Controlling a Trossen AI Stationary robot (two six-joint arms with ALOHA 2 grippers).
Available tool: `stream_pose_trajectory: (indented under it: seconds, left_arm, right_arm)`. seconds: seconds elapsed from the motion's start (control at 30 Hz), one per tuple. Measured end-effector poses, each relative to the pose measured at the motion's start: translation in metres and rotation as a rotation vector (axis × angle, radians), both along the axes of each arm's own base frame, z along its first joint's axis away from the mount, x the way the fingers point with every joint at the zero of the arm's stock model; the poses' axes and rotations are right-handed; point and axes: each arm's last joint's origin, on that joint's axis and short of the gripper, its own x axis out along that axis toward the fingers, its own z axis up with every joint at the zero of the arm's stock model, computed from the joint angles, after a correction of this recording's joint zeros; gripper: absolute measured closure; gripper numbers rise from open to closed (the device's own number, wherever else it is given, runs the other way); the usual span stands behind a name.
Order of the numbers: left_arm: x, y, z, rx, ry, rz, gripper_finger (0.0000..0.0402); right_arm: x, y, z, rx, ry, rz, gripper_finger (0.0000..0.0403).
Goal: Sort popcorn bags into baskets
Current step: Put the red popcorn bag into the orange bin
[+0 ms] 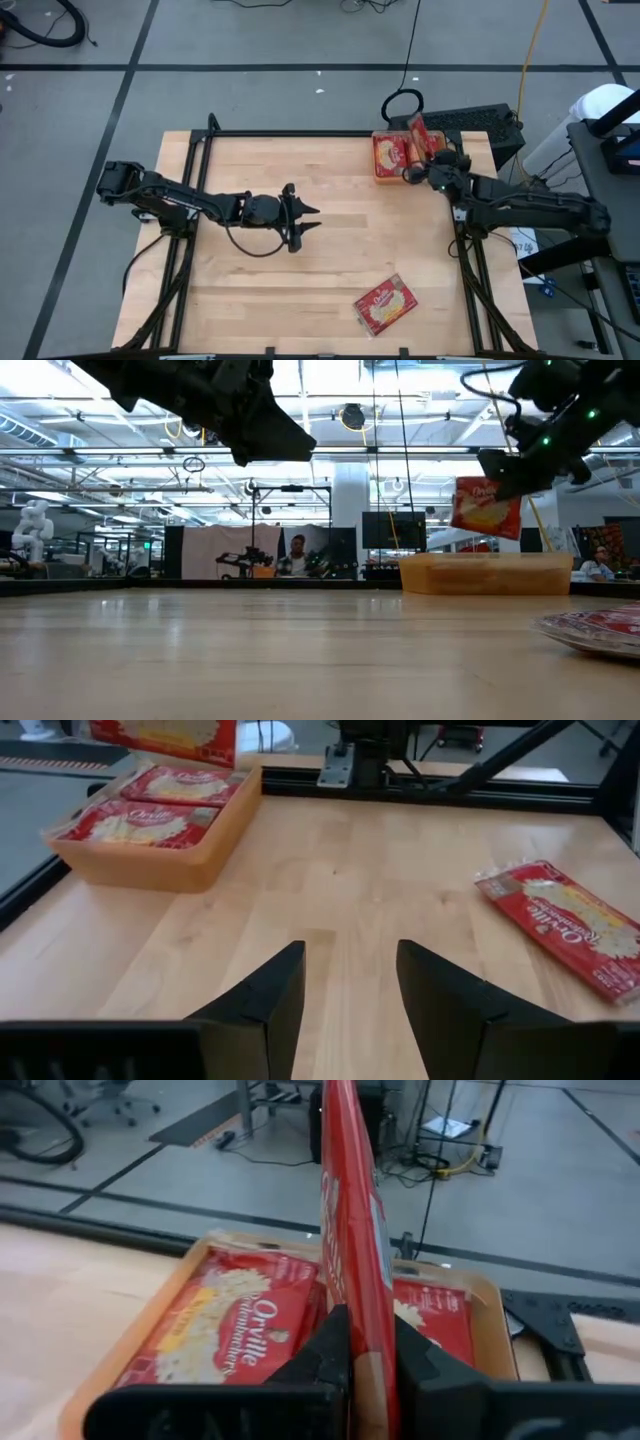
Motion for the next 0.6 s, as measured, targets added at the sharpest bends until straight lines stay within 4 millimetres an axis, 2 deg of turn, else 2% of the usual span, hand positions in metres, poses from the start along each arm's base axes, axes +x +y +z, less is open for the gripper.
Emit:
stream_pose_trajectory:
  seconds: [0.23, 0.43, 0.6]
  left_arm:
    - [0.000, -0.004, 0.000, 0.000, 0.000, -0.013, 0.0241]
    - [-0.001, -0.009, 0.000, 0.000, 0.000, -0.029, 0.0240]
    - [-0.001, -0.009, 0.000, 0.001, 0.001, -0.030, 0.0241]
  right_arm:
    - [-0.004, -0.009, -0.024, 0.010, -0.087, -0.069, 0.0392]
    - [-0.008, -0.013, -0.031, 0.007, -0.112, -0.109, 0.0392]
    - [-0.010, -0.016, -0.040, 0.072, -0.114, -0.078, 0.0390]
